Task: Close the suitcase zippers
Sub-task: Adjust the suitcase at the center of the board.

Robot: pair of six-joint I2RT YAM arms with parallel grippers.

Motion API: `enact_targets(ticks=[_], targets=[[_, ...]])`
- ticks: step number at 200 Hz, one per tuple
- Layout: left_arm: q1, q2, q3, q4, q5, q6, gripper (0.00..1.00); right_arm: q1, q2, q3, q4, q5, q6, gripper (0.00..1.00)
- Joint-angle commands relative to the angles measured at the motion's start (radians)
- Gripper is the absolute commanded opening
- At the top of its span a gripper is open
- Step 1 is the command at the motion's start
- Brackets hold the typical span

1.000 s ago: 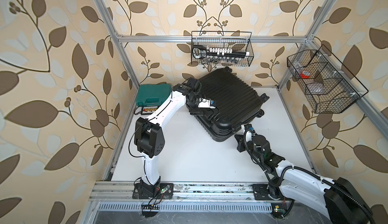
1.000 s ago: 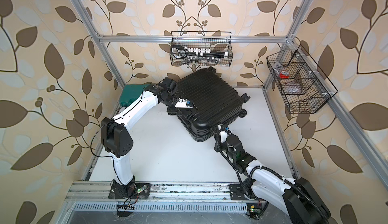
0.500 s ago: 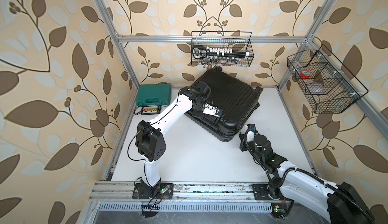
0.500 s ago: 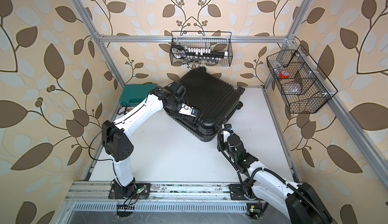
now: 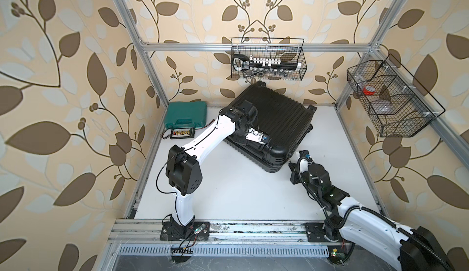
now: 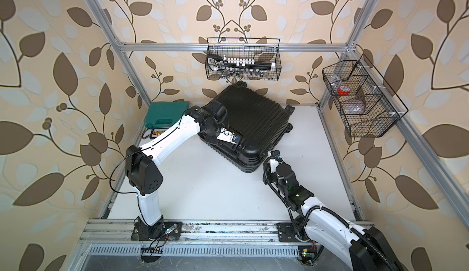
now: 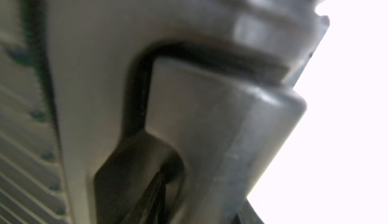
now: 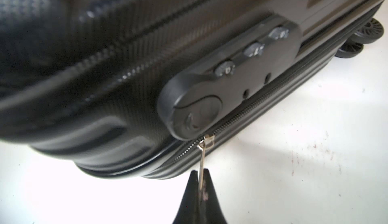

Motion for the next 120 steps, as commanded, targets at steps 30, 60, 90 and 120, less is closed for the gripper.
enact_targets(ticks=[30,60,90,120], targets=[[-0.011,-0.018,0.023,0.002,-0.051,-0.098,0.23,0.023,-0.097,-0.009,-0.006,-0.125,0.003,0.00],[-0.019,-0.036,0.041,0.024,-0.081,-0.096,0.22,0.039,-0.131,-0.007,-0.040,-0.154,-0.006,0.00],[-0.030,-0.049,0.050,0.035,-0.103,-0.096,0.22,0.061,-0.140,-0.017,-0.049,-0.161,-0.010,0.00],[-0.032,-0.069,0.021,0.035,-0.118,-0.076,0.21,0.066,-0.142,-0.008,-0.069,-0.086,0.007,0.00]])
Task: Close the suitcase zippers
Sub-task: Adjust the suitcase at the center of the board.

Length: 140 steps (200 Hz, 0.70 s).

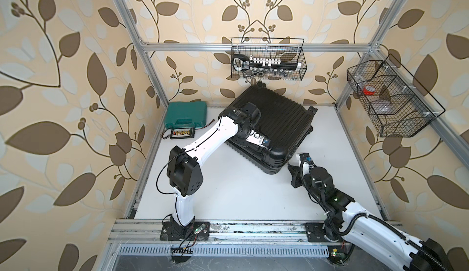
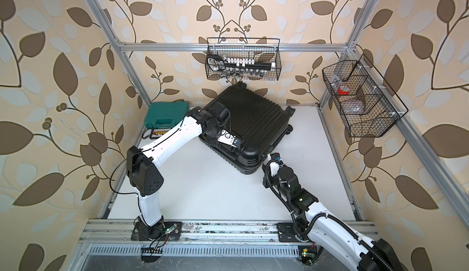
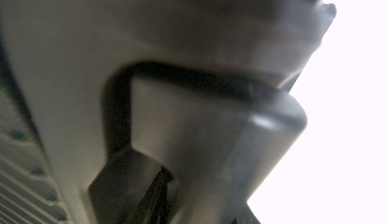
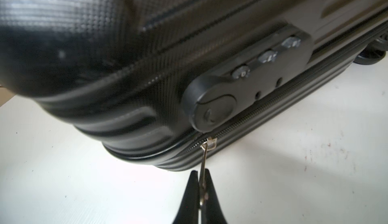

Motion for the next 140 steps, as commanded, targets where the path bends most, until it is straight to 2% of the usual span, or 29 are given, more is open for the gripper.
enact_targets(ticks=[1,19,51,140], targets=[[0.003,-0.065,0.007,0.075,-0.033,-0.097,0.21,0.027,-0.025,0.002,0.024,-0.047,0.004,0.00],[0.003,-0.096,-0.036,0.106,-0.036,-0.093,0.21,0.027,-0.025,0.002,0.034,-0.070,-0.018,0.00],[0.003,-0.118,-0.048,0.136,-0.006,-0.120,0.21,0.051,0.000,0.006,0.081,-0.204,-0.039,0.00],[-0.019,-0.135,-0.030,0.220,-0.052,-0.185,0.20,0.162,-0.070,-0.006,0.096,-0.258,-0.075,0.00]])
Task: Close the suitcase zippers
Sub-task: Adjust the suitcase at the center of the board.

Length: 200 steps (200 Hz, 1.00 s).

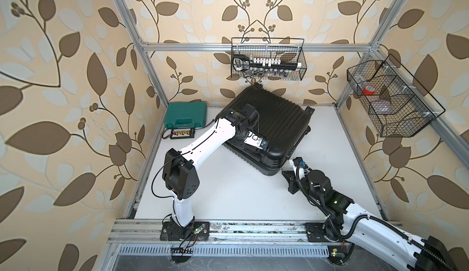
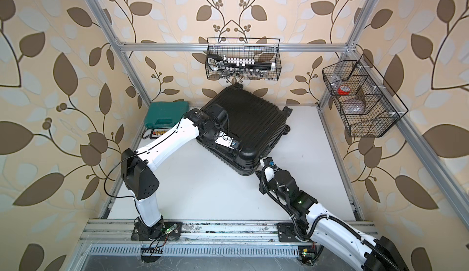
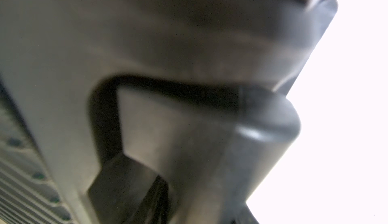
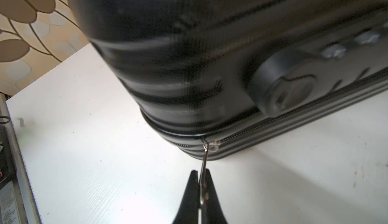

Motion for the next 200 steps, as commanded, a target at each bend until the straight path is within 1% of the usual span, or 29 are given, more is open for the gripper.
enact_targets(ticks=[1,40,73,93,120,141,159,187,200], targets=[[-0.012,-0.077,0.030,0.214,-0.024,-0.181,0.20,0.053,-0.038,0.005,0.106,-0.179,-0.031,0.00],[-0.033,-0.064,0.046,0.241,-0.050,-0.233,0.18,0.081,-0.040,0.008,0.123,-0.223,-0.040,0.00],[-0.056,-0.045,0.085,0.227,-0.062,-0.287,0.18,0.108,-0.005,0.018,0.148,-0.224,-0.048,0.00],[-0.078,-0.037,0.092,0.230,-0.098,-0.312,0.18,0.135,0.022,0.028,0.169,-0.210,-0.051,0.00],[-0.094,-0.020,0.126,0.217,-0.107,-0.391,0.18,0.176,0.050,0.038,0.193,-0.196,-0.059,0.00],[-0.113,-0.002,0.155,0.190,-0.119,-0.448,0.18,0.205,0.070,0.043,0.203,-0.152,-0.059,0.00],[-0.141,0.007,0.163,0.183,-0.140,-0.502,0.18,0.221,0.091,0.049,0.206,-0.088,-0.054,0.00],[-0.185,0.020,0.183,0.160,-0.139,-0.641,0.19,0.230,0.110,0.048,0.212,0.047,-0.017,0.00],[-0.198,0.021,0.184,0.157,-0.120,-0.711,0.19,0.232,0.109,0.040,0.218,0.081,-0.010,0.00]])
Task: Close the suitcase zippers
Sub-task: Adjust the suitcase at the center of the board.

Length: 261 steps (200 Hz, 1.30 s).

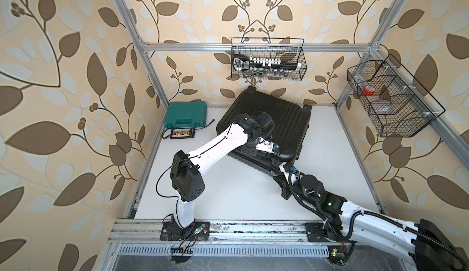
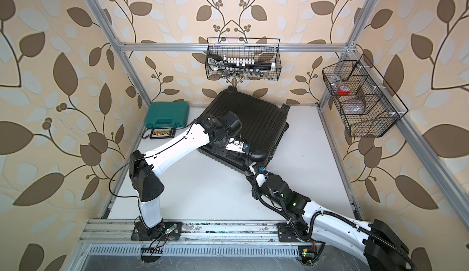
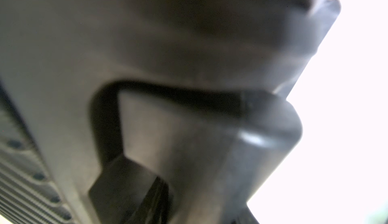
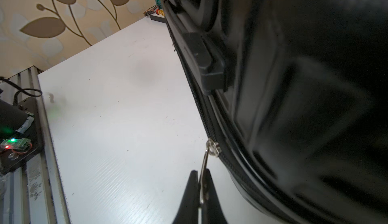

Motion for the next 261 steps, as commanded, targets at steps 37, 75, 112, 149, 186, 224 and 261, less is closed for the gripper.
enact_targets(ticks=[37,75,112,149,186,224,261], targets=[[-0.049,-0.023,0.079,0.312,0.034,-0.499,0.18,0.037,0.013,0.028,0.111,-0.034,0.003,0.00],[-0.057,0.003,0.104,0.336,0.081,-0.607,0.17,0.039,0.068,0.005,0.207,-0.066,-0.025,0.00],[-0.063,0.043,0.137,0.341,0.096,-0.670,0.17,0.047,0.147,0.009,0.308,-0.091,-0.116,0.00],[-0.063,0.104,0.228,0.311,0.112,-0.709,0.16,0.051,0.217,0.032,0.370,-0.147,-0.184,0.00],[-0.064,0.152,0.277,0.279,0.113,-0.695,0.16,0.060,0.244,0.047,0.380,-0.159,-0.192,0.00],[-0.063,0.204,0.329,0.263,0.137,-0.706,0.16,0.083,0.250,0.048,0.392,-0.188,-0.211,0.00],[-0.063,0.259,0.415,0.254,0.160,-0.737,0.16,0.118,0.282,0.074,0.390,-0.199,-0.235,0.00]])
